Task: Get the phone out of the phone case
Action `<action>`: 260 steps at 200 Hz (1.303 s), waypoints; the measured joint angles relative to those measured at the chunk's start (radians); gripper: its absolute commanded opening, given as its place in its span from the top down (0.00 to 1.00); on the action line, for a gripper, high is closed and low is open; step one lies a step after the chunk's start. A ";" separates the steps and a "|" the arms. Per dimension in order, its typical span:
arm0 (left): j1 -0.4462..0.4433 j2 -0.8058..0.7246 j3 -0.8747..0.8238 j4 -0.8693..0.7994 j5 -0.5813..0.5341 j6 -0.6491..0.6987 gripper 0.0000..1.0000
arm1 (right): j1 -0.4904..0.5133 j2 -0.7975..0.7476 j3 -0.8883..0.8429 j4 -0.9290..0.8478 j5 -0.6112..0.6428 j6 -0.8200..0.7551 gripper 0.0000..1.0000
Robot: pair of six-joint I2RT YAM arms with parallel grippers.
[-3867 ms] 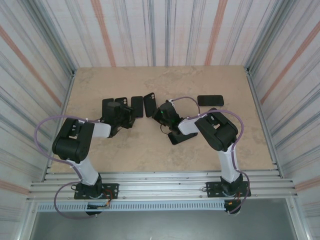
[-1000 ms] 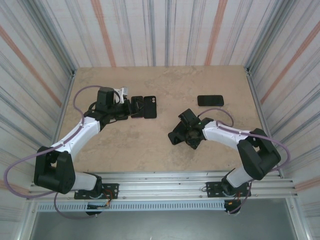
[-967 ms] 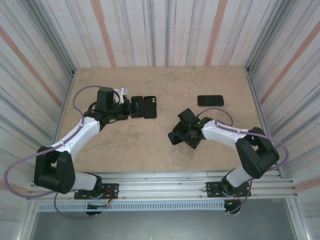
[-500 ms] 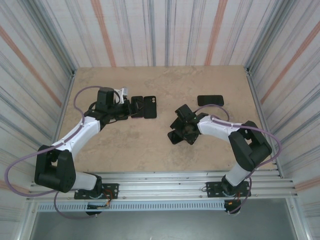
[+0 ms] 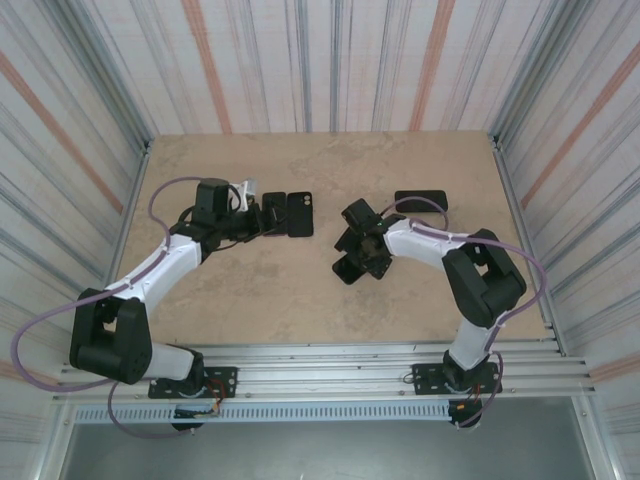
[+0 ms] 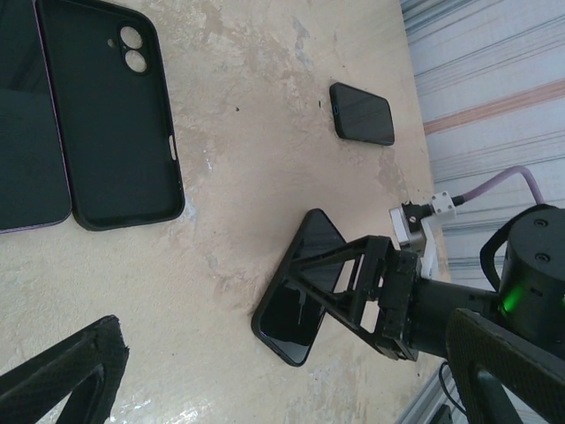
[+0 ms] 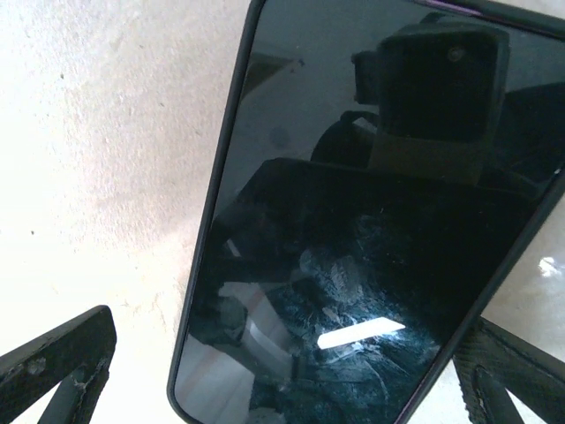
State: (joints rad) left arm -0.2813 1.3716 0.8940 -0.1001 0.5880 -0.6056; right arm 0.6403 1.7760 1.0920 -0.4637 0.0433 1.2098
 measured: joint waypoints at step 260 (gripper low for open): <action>0.027 -0.018 -0.027 0.000 0.052 0.000 0.03 | 0.023 0.272 0.357 -0.354 0.105 0.097 0.30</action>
State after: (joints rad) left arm -0.2539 1.3537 0.8669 -0.0998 0.6399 -0.6052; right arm 0.6628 2.0483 1.4494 -0.8173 0.1486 1.3067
